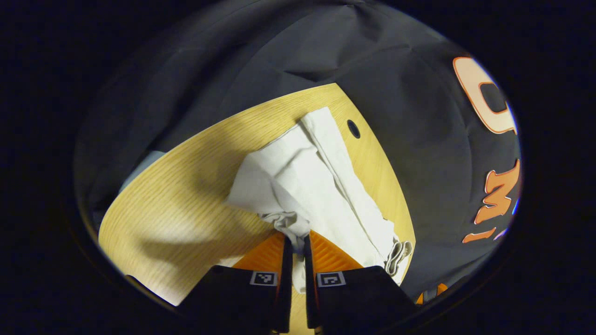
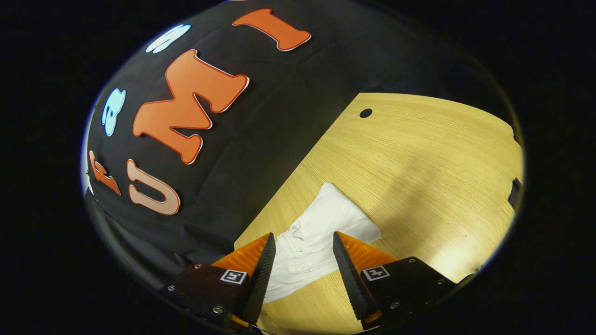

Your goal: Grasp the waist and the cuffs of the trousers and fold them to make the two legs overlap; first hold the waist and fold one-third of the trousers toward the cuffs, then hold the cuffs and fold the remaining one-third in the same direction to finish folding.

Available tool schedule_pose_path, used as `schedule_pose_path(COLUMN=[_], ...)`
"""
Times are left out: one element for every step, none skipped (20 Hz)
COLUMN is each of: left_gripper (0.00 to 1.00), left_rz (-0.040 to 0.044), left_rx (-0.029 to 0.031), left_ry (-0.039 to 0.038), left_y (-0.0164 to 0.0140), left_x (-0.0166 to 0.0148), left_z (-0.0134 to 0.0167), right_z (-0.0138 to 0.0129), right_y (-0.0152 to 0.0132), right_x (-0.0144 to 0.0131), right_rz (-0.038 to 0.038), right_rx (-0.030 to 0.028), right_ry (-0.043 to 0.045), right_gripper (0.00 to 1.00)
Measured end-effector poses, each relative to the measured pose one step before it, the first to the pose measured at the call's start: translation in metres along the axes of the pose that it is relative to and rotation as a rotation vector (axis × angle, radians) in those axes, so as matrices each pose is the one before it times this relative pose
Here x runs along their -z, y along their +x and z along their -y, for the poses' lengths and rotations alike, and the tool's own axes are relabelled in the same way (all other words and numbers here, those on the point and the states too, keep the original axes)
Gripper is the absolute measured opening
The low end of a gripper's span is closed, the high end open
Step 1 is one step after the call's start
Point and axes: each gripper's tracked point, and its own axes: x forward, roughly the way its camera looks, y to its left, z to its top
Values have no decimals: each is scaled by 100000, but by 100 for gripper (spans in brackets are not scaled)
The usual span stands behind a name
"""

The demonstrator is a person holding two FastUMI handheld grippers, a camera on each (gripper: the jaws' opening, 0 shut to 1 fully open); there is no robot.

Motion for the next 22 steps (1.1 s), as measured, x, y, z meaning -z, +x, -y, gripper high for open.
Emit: schedule_pose_path(left_gripper=[17, 12, 12, 12, 13, 13, 13, 12, 12, 12, 12, 12, 13, 12, 12, 12, 12, 12, 12, 12, 12, 14], left_rz=[1935, 1317, 1948, 1935, 1441, 1094, 1310, 1635, 1624, 1886, 1556, 934, 1006, 1357, 1222, 947, 794, 818, 568, 503, 677, 461], left_rx=[-594, 442, 650, 518, 107, 339, 672, 1018, 1179, 939, 507, 1586, 1558, 1398, 1295, 1581, 1295, 1197, 682, 1647, 1155, 776], left_ry=[-784, -86, 631, 1872, 2772, 2837, 2670, 2028, 1395, 1406, 1301, 429, 493, 1161, 1474, 1449, 1743, 1913, 1350, -19, 44, 1188], left_y=[-82, -293, -399, -169, -528, -523, -460, -899, -680, -731, -276, -427, -431, -278, -280, -296, -122, -102, -112, 33, -17, 152], left_x=[47, -89, -232, -289, -171, -226, -212, -239, -309, -361, -427, -293, -423, -222, -248, -293, -176, -160, -126, -188, -137, -84], left_z=[126, 416, 414, 644, 584, 716, 967, 1240, 1251, 1043, 1034, 1324, 1303, 1417, 1167, 1370, 1453, 1415, 1162, 1478, 1275, 1128], right_z=[100, 103, 117, 262, 426, 374, 423, 313, 369, 318, 359, 345, 329, 171, 269, 180, 236, 244, 211, 586, 488, 494], right_y=[23, -46, 38, 9, 63, 6, 71, -60, -91, -75, -122, -156, -35, -148, -106, -91, -42, 2, -109, -146, -88, -107], right_x=[29, -101, -76, -74, -155, -224, -177, -49, -113, -285, -344, -413, -426, -173, -218, -232, -249, -239, -17, -15, -363, -575], right_rz=[-561, -316, -230, -86, 270, 208, -97, -490, -653, 29, 604, 767, 392, 63, -181, -56, -224, -327, -511, -1325, 1, 1112], right_rx=[-406, -170, -329, 670, 572, 701, 429, 537, 573, 431, 606, 604, 604, 159, 139, -64, -156, -263, -256, 627, 611, 642], right_ry=[-330, -317, -733, -1036, -1309, -1289, -1302, -1183, -1208, -1412, -1558, -1336, -1102, -1148, -1215, -759, -736, -520, -500, -31, -46, -500], right_gripper=[75, 77, 77, 81, 84, 95, 88, 98, 98, 98, 98, 98, 98, 98, 98, 98, 98, 98, 98, 98, 98, 98])
